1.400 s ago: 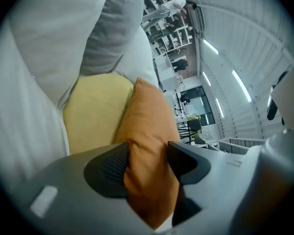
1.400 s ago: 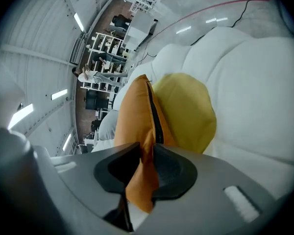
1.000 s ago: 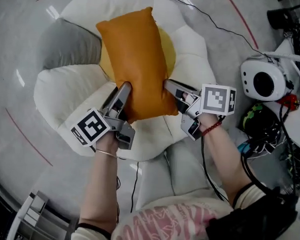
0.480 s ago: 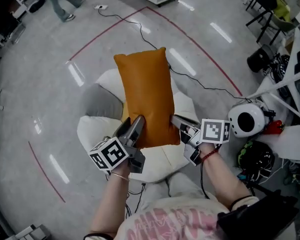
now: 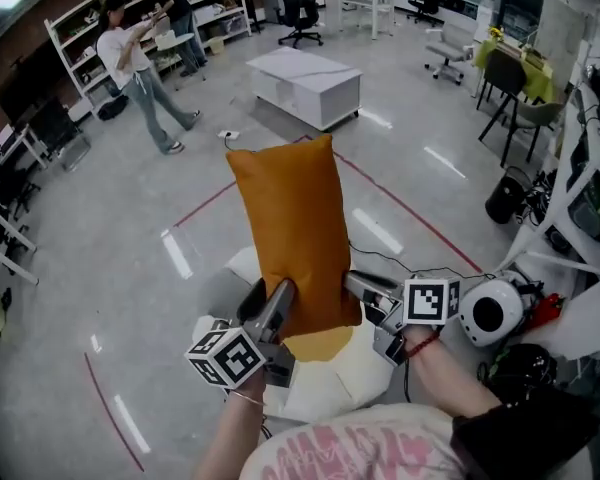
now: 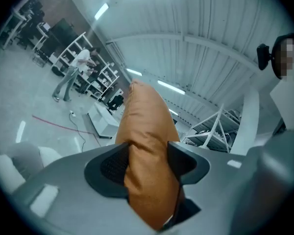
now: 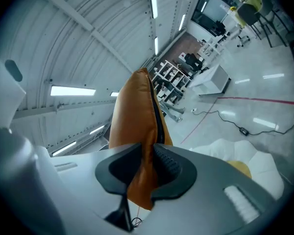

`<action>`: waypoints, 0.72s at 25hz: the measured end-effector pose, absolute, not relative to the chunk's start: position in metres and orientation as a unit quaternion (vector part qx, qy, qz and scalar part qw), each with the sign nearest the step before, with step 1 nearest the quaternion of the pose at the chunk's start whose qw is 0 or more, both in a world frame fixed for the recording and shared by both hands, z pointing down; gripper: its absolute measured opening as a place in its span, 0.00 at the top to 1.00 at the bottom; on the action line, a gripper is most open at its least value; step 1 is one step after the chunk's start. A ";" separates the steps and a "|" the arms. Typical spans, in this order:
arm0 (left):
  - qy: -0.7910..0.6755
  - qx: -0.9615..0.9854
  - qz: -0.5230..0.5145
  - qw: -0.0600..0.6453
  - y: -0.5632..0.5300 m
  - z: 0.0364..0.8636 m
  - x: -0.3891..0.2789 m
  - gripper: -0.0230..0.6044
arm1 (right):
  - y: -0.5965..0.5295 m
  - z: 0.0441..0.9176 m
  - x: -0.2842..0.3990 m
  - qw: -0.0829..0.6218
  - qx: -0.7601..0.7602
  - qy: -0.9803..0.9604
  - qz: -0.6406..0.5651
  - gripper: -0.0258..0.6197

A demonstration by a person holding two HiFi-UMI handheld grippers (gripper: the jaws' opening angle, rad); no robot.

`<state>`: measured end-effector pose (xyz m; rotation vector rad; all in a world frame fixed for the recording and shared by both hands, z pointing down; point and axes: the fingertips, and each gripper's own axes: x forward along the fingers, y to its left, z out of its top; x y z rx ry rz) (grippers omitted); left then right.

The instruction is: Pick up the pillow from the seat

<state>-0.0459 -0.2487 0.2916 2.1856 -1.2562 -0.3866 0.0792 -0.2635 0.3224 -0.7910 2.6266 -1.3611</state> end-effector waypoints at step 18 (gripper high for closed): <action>-0.404 0.903 -0.110 0.098 -0.160 0.171 -0.023 0.55 | -0.194 0.201 0.094 0.099 -0.192 0.936 -0.279 0.84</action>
